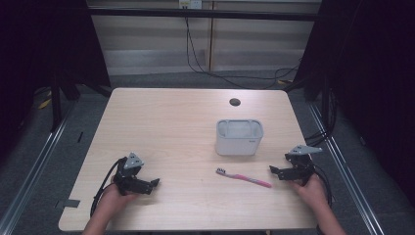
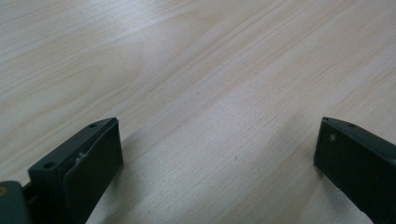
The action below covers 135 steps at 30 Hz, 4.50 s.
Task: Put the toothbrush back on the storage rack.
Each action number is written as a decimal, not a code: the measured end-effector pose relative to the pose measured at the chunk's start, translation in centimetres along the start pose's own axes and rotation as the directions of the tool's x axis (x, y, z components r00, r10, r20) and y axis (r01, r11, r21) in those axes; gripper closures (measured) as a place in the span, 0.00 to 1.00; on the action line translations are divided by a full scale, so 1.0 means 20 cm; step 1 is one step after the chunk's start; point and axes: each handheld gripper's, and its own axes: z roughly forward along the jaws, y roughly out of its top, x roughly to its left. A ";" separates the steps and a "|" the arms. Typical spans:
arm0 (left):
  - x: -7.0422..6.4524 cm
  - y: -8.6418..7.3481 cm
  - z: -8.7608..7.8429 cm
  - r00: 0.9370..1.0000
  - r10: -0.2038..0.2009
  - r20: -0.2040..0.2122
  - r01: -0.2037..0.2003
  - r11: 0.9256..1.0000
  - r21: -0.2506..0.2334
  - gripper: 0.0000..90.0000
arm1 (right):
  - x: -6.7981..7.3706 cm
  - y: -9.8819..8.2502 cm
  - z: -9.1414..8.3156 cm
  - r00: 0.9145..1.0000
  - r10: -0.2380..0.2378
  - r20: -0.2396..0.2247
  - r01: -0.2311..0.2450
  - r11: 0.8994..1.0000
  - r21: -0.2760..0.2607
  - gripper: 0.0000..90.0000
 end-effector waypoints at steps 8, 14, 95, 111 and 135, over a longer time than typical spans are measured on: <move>0.01 0.00 0.00 1.000 0.014 0.009 -0.014 1.000 0.007 0.00 | 0.03 0.05 -0.01 1.000 0.018 0.007 -0.018 0.994 0.106 0.17; 0.01 0.00 0.00 1.000 0.015 0.009 -0.015 1.000 0.007 0.00 | 0.06 0.10 -0.05 0.999 -0.025 -0.027 0.029 0.986 0.165 0.24; 0.01 0.00 0.00 1.000 0.016 0.013 -0.016 1.000 0.004 0.00 | 0.65 0.47 0.16 0.845 -0.370 -0.385 0.514 0.762 0.394 0.67; 0.01 0.00 0.00 1.000 0.017 0.013 -0.017 1.000 0.005 0.00 | 0.66 0.47 0.19 0.854 -0.345 -0.390 0.497 0.764 0.412 0.74; 0.01 0.01 0.00 1.000 0.016 0.013 -0.017 1.000 0.005 0.00 | 0.66 0.47 0.18 0.877 -0.297 -0.377 0.448 0.787 0.424 0.90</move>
